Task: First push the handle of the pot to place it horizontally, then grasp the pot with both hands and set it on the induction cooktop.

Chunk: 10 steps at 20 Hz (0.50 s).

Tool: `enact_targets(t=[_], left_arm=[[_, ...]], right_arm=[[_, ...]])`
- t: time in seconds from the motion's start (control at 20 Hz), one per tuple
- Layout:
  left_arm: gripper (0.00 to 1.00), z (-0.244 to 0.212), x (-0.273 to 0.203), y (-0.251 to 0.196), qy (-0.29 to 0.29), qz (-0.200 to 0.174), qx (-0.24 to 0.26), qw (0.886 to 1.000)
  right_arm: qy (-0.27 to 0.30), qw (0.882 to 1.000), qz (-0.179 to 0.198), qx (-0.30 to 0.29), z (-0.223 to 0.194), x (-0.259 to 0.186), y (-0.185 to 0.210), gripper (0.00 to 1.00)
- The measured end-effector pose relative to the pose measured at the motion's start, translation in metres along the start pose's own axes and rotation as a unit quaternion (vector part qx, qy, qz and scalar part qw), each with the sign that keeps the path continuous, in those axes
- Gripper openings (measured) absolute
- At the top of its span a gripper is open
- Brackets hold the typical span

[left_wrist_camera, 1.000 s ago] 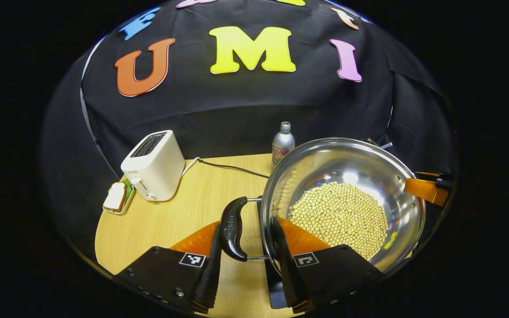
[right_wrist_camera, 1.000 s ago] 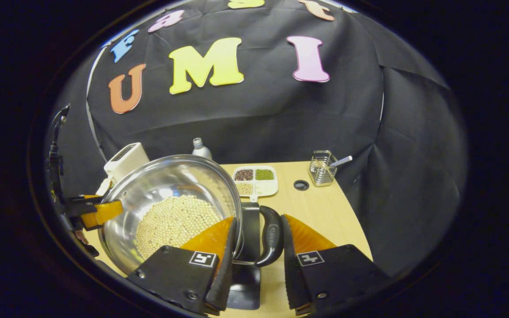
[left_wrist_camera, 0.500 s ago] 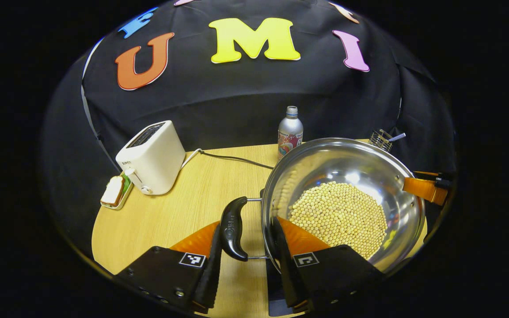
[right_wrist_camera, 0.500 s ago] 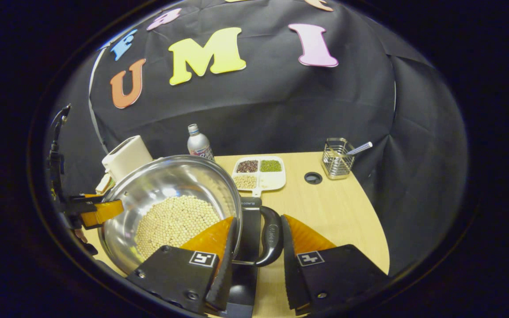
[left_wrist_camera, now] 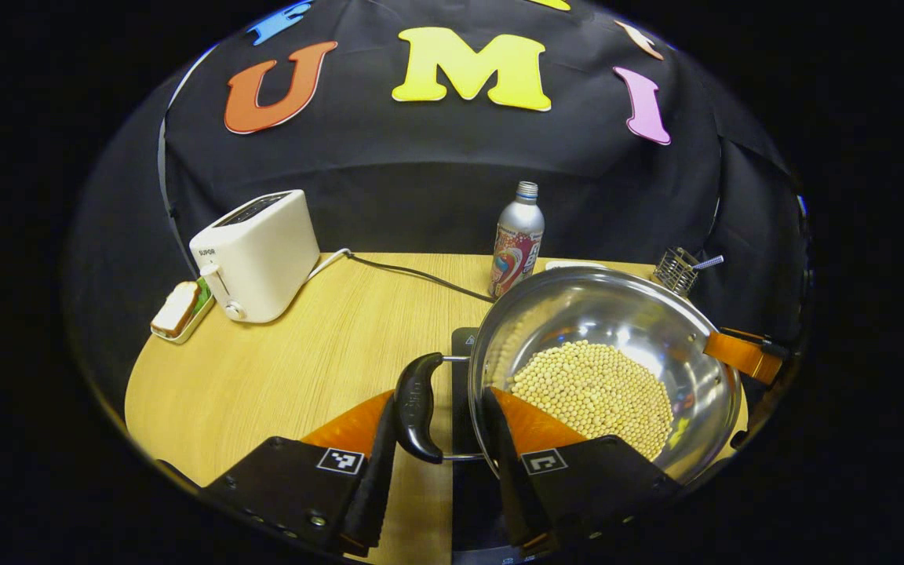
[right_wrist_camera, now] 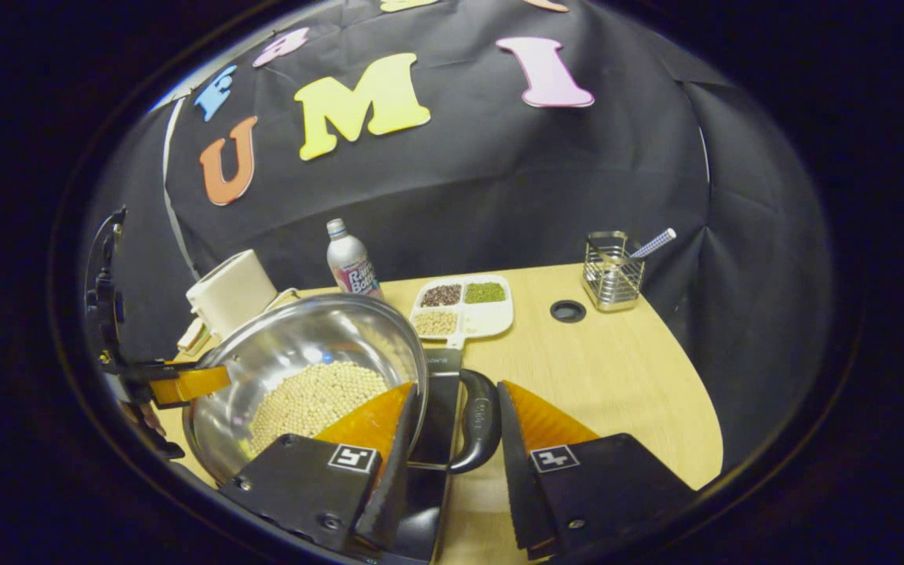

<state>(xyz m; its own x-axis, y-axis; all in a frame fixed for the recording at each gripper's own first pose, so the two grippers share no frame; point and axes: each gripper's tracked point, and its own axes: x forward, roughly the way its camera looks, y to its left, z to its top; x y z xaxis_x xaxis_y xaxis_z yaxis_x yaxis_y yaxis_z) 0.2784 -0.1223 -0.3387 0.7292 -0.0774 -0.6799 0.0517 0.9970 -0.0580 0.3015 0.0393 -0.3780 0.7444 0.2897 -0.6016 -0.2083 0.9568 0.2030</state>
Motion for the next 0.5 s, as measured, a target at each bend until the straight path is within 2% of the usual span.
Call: enact_targets(t=[0.2,0.25,0.3,0.35,0.4,0.45,0.5], left_arm=[[0.61,0.0,0.002,0.0,-0.005,-0.002,-0.002,1.0],[0.62,0.001,0.003,0.001,-0.008,0.002,-0.004,1.0],[0.65,0.001,0.002,0.005,-0.009,0.009,-0.005,1.0],[0.74,0.0,0.001,0.007,-0.013,0.013,-0.007,1.0],[0.74,0.0,0.0,0.006,-0.016,0.011,-0.011,1.0],[0.77,-0.001,-0.004,0.006,-0.018,0.011,-0.018,1.0],[0.8,0.0,-0.007,0.005,-0.025,0.008,-0.023,0.999]], right_arm=[[0.0,1.0,-0.004,0.002,0.001,0.0,-0.002,0.62],[-0.001,1.0,-0.006,0.005,0.001,0.0,-0.003,0.66],[-0.004,1.0,-0.006,0.009,0.001,-0.002,-0.002,0.64],[-0.003,1.0,-0.009,0.015,0.0,-0.004,-0.002,0.68],[-0.007,1.0,-0.012,0.016,-0.001,-0.006,-0.004,0.68],[-0.013,1.0,-0.02,0.01,0.001,-0.008,-0.006,0.8],[-0.019,0.999,-0.027,0.002,0.002,-0.012,-0.009,0.79]])
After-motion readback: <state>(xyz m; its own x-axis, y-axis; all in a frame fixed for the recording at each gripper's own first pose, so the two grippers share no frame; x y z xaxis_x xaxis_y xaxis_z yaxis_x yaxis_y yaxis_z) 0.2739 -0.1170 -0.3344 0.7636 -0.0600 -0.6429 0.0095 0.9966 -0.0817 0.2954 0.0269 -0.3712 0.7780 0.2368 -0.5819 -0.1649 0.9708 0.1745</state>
